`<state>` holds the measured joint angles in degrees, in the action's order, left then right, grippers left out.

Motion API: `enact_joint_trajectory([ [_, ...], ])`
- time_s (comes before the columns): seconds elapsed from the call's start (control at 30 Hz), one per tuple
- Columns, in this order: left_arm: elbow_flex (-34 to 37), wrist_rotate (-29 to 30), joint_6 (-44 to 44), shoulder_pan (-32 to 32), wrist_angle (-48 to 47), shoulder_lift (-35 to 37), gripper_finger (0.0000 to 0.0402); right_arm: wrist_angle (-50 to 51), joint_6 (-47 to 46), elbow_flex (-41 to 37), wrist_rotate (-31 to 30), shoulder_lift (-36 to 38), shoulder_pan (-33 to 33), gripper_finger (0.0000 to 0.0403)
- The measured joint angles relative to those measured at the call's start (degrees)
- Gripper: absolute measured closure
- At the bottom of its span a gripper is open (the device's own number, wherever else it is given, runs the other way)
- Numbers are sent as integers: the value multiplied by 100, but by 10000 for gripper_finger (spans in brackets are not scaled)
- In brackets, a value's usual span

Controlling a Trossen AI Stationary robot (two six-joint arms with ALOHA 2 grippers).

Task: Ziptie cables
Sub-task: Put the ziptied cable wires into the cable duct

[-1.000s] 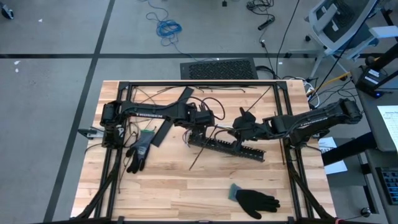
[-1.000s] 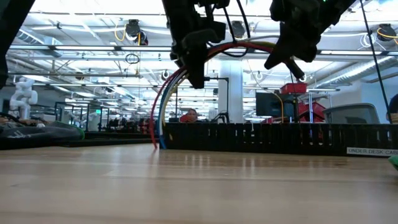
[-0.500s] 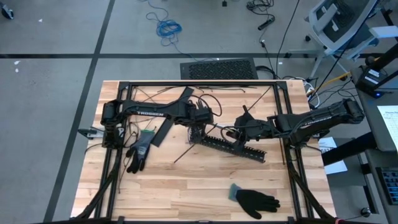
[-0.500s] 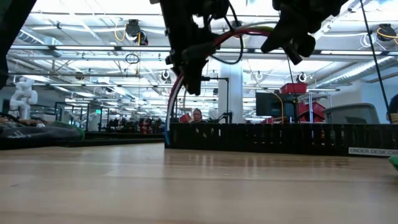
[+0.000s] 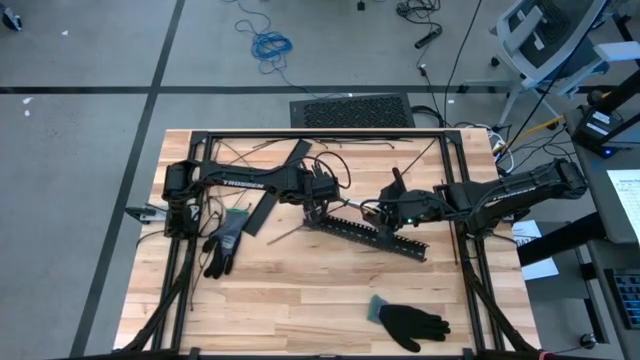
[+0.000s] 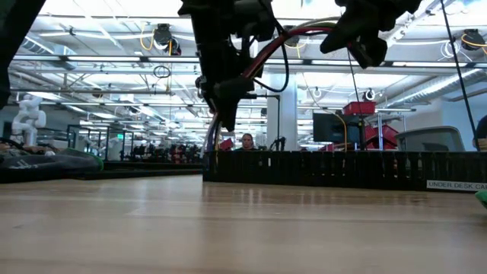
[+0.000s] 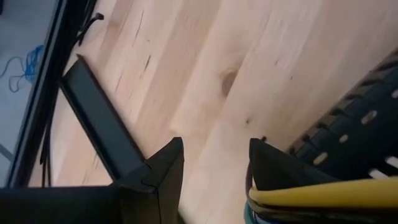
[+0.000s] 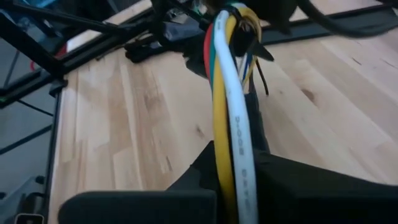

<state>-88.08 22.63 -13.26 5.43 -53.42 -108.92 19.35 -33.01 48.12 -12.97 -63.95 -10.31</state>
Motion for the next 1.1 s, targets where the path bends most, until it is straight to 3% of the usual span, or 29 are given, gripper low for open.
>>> enact_joint_trajectory([
  [0.93, 364, -399, -388, 371, 212, -11, 224, -440, 137, 2, 9, 9, 2, 403],
  [1.03, 354, -356, -305, 376, 226, -11, 242, -445, 140, 2, 25, 9, 2, 403],
  [1.1, 354, -331, -295, 371, 245, -11, 280, -447, 155, 2, 87, 9, 2, 403],
])
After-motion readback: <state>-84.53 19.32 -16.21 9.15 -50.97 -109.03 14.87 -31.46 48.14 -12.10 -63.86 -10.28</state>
